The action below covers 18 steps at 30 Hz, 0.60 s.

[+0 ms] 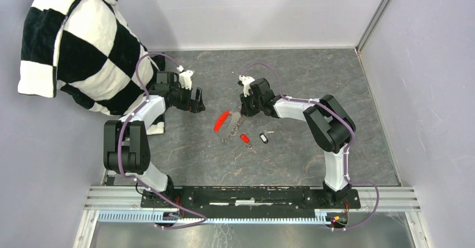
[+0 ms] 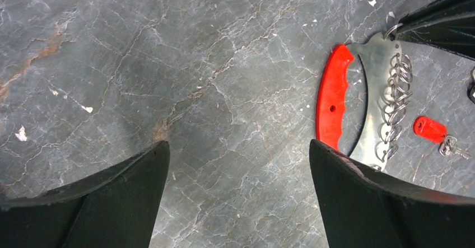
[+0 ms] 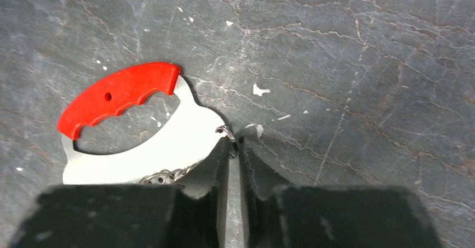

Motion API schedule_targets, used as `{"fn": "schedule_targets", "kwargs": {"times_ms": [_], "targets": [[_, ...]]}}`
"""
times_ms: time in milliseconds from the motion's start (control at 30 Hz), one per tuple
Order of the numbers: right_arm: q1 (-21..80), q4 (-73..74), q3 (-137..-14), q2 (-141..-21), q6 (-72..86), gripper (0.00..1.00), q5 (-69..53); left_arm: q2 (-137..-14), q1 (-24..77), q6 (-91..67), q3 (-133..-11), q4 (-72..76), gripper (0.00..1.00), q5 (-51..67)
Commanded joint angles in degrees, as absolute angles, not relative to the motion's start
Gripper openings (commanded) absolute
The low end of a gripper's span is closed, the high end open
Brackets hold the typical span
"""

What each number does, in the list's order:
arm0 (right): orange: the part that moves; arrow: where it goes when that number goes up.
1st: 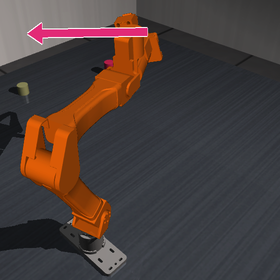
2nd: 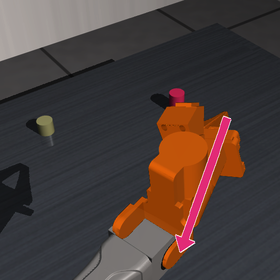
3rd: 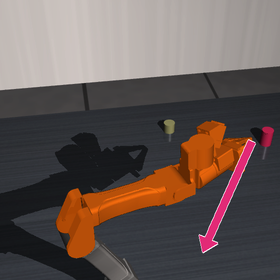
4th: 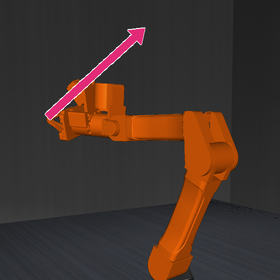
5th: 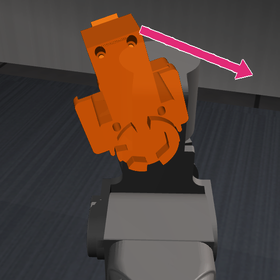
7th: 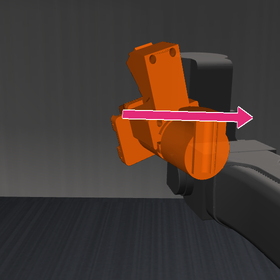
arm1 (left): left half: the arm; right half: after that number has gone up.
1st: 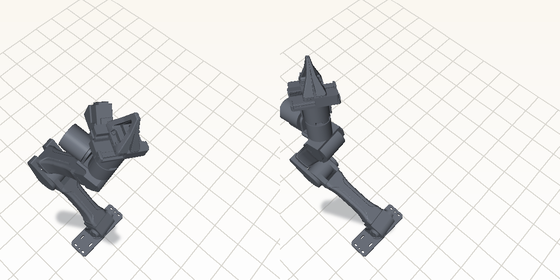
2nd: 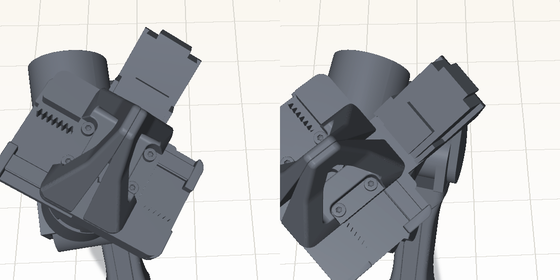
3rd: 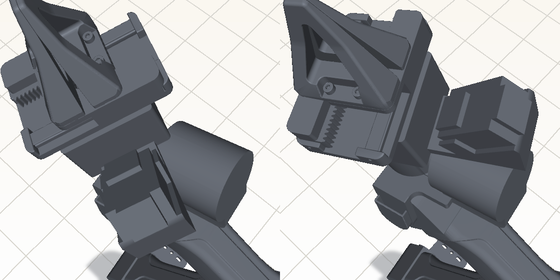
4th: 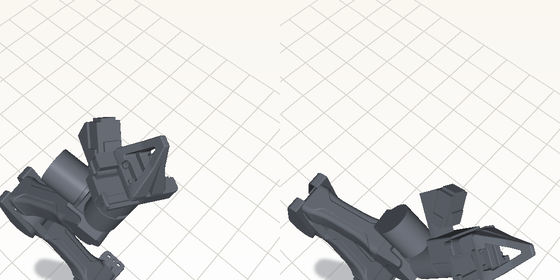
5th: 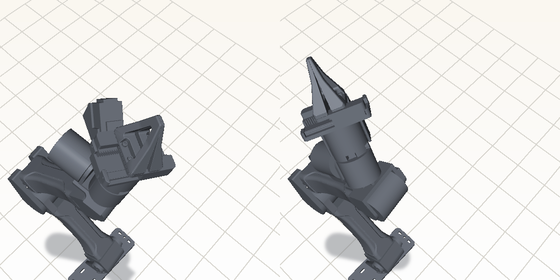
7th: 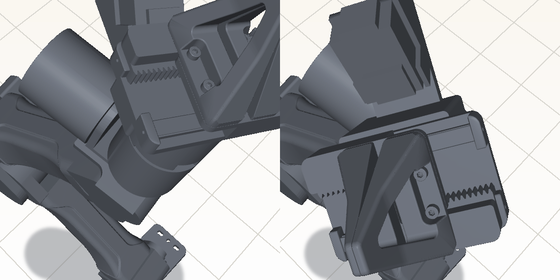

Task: Put the keys on the keyring

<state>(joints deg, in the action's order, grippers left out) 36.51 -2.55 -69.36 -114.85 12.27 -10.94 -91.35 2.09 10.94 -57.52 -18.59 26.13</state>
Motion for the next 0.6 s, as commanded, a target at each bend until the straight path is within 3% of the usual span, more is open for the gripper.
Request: {"fn": "schedule_targets", "kwargs": {"times_ms": [0, 67, 367, 567], "targets": [[36.6, -4.6, -70.9, -114.8, 11.1, 0.09, -14.3, -89.2, 2.9, 14.3, -60.2, -21.0, 0.99, 27.6], [36.6, -6.0, -70.5, -113.7, 10.7, 0.0, -16.0, -88.8, 3.2, 14.8, -60.7, -22.3, 0.98, 28.0], [36.7, -12.3, -64.3, -103.2, 8.7, 0.0, -23.0, -84.9, 3.7, 21.2, -65.7, -32.3, 0.95, 34.8], [38.4, -14.1, -60.5, -96.3, 7.9, 0.0, -27.2, -79.8, 3.8, 36.4, -70.1, -47.1, 0.89, 44.4]]}}
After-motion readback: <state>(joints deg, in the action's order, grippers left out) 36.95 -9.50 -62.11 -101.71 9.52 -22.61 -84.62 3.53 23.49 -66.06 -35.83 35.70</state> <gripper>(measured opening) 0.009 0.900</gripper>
